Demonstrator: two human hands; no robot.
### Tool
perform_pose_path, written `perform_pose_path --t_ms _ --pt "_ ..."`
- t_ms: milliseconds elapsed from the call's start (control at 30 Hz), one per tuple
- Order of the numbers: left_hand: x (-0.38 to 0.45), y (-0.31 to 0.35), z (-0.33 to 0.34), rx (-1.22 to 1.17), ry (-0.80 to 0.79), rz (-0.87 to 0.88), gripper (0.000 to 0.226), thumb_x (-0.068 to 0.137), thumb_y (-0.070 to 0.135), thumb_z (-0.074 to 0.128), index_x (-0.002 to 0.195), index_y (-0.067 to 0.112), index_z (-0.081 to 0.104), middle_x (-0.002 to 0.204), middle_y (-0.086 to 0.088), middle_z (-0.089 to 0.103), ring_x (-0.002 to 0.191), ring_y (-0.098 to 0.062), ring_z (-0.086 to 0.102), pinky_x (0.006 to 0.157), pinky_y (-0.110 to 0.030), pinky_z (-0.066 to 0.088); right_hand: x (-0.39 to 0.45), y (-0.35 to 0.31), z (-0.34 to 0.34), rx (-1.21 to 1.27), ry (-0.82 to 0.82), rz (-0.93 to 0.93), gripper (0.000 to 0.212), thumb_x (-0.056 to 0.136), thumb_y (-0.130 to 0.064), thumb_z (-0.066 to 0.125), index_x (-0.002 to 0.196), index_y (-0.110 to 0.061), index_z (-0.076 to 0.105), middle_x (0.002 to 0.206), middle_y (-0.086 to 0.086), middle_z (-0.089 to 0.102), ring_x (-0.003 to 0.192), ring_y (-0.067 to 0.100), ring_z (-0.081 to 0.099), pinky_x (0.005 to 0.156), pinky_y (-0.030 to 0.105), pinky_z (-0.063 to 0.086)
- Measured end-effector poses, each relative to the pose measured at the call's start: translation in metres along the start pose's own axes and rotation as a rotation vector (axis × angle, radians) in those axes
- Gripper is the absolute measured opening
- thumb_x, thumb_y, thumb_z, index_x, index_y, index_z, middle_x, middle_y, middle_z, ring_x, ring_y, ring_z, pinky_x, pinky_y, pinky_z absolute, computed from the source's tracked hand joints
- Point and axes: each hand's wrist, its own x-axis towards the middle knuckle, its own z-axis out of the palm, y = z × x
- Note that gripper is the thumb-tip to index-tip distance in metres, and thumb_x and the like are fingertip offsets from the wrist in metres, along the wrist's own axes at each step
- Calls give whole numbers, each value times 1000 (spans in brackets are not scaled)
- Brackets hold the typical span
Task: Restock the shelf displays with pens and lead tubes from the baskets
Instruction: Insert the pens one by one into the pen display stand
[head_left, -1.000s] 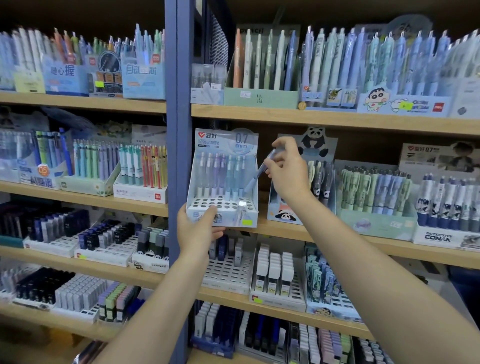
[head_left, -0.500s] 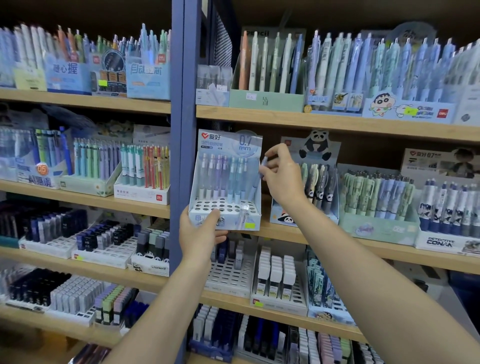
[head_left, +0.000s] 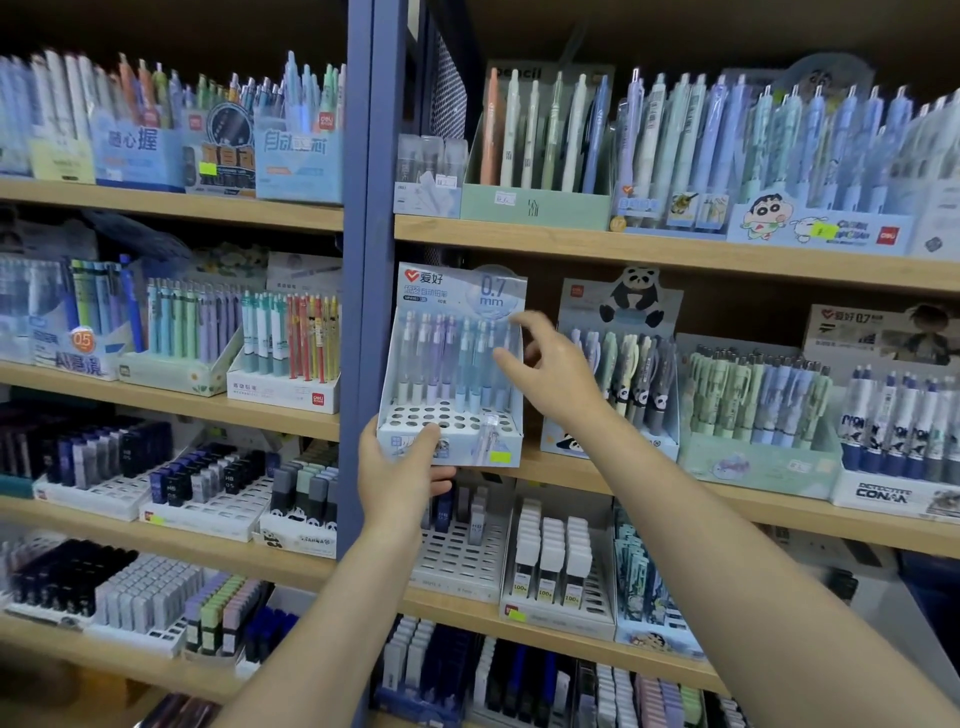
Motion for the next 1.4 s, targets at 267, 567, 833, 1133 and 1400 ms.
perform_pose_path --t_ms 267,567,833,1133,1400 --pt "-1 1 1 17 8 -6 48 91 26 72 134 28 49 108 -2 71 72 -22 76 63 -34 60 -5 -6 0 -138 -151 91 69 99 -46 54 156 -38 16 57 -1 48 47 13 47 48 24 37" --pt "-2 10 -13 313 -30 62 47 92 45 67 134 32 49 110 4 69 76 -21 74 66 -38 61 -34 -11 -3 -65 -175 109 92 92 -54 63 158 -39 1 108 6 66 86 20 64 67 28 45" --pt "12 9 -35 775 49 465 50 91 45 69 133 21 57 128 2 59 122 -19 51 93 -35 44 -75 -3 29 -79 -105 119 82 92 -39 69 156 -22 20 157 9 35 141 26 37 111 39 36" --pt "24 -1 -25 830 47 455 51 92 51 63 135 23 55 117 2 60 113 -23 55 83 -45 52 -73 -2 43 -21 1 152 69 97 -31 64 152 -20 24 147 12 43 131 27 46 102 33 39" --pt "-60 -117 -90 945 -44 672 37 97 37 46 120 10 59 110 -5 61 102 -24 56 81 -40 47 -218 46 88 38 169 49 40 95 -25 54 133 -14 48 114 -12 43 107 6 46 91 24 40"
